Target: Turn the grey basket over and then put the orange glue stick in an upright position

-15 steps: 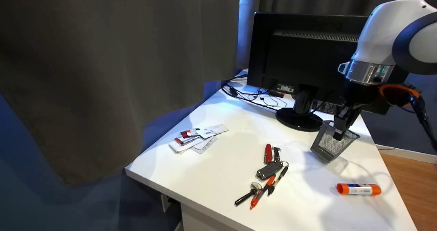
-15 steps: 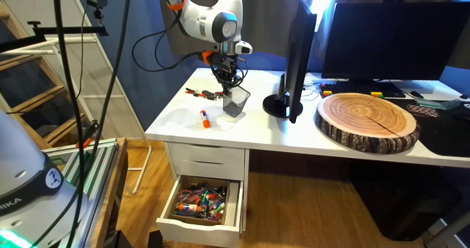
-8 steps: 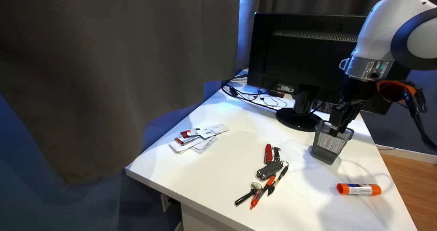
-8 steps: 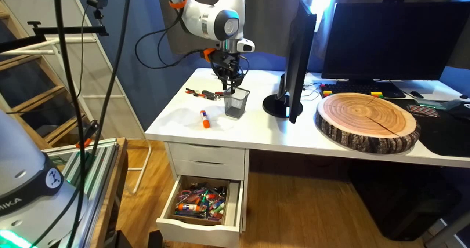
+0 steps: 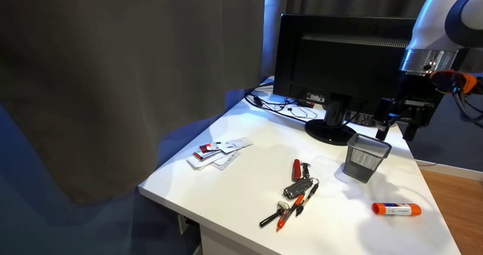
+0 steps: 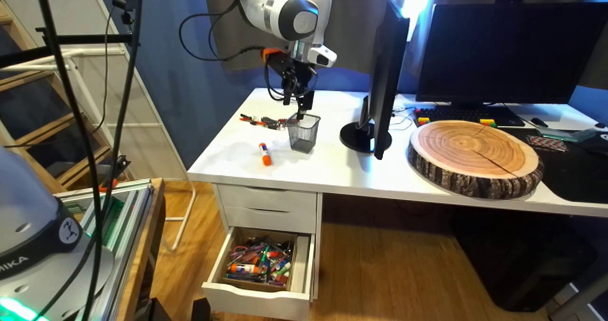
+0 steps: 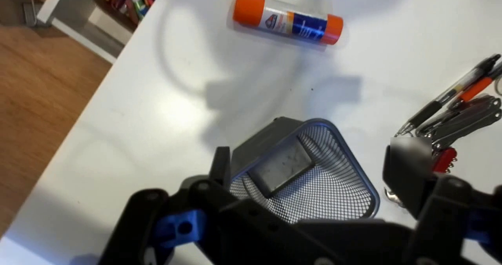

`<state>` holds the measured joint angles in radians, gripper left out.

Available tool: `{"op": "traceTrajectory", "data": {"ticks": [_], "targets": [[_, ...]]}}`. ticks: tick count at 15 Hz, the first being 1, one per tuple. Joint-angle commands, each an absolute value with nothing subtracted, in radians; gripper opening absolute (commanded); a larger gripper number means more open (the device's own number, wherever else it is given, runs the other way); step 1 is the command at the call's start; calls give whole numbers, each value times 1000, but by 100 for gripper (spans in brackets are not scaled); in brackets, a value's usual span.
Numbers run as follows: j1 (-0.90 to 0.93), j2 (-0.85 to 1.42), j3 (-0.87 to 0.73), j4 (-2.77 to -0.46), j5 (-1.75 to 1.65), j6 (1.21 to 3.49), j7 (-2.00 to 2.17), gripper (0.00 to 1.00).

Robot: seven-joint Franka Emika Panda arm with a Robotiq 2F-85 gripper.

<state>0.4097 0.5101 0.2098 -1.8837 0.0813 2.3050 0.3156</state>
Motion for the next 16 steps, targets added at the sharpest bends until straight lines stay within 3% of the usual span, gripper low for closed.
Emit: {"op": "traceTrajectory", "data": {"ticks": [1,9,16], "targets": [[359,428,243,-1979,199,2296,319,100],[368,499,231,-1915,195,2287,346,100],[310,474,253,-2070,460,2353,409,100]]}}
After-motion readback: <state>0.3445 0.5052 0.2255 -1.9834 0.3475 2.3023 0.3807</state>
